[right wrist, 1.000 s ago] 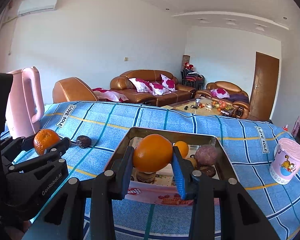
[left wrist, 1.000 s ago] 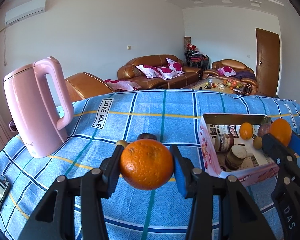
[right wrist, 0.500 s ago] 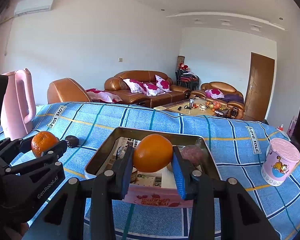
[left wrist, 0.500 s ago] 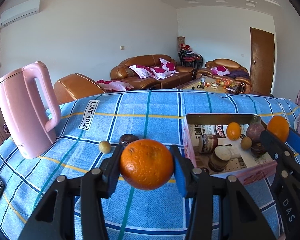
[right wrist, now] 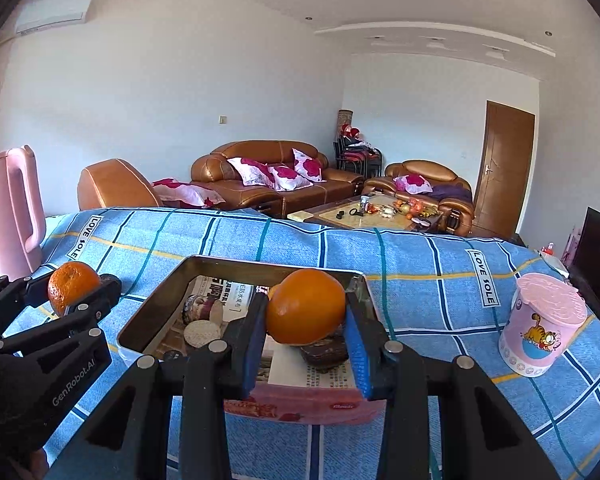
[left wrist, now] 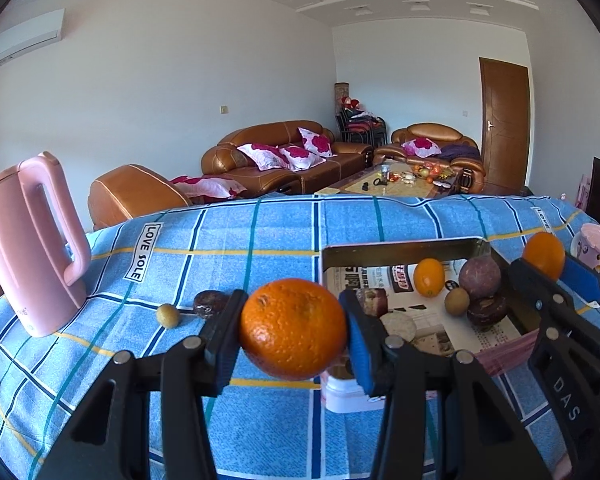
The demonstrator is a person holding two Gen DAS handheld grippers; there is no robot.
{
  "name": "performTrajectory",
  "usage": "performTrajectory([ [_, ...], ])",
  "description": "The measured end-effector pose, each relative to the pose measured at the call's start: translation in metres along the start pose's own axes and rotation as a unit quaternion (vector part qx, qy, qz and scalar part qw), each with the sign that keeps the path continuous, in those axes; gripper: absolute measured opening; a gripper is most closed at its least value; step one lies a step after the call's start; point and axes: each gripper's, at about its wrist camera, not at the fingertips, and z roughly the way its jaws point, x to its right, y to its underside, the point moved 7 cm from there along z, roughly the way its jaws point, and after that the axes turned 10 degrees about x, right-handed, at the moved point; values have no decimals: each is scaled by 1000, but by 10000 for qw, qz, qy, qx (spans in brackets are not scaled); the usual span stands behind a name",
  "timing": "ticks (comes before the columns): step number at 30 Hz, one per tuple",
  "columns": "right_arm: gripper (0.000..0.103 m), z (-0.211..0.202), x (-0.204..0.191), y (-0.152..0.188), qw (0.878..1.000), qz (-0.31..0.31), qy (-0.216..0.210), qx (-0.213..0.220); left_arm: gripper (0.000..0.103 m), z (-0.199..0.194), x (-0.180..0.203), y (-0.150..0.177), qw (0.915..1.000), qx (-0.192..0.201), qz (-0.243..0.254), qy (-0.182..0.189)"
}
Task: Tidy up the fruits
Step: 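Move both held oranges over the open pink tin, then lower both oranges into the pink tin and open both tools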
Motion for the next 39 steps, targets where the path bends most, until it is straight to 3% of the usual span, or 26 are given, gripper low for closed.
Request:
performTrajectory([
  [16, 40, 12, 44, -7, 9988, 69, 478, 68, 49, 24, 56, -21, 9984, 92, 91, 551],
  [24, 40, 22, 53, -9, 9977, 76, 673, 75, 49, 42, 63, -19, 9979, -28, -96, 634],
  [33, 40, 48, 38, -14, 9978, -113, 652, 38, 49, 54, 54, -16, 9977, -155, -207, 620],
  [39, 40, 69, 23, -11, 9993, -187, 248, -202, 49, 62, 49, -12, 9963, -398, -339, 678],
])
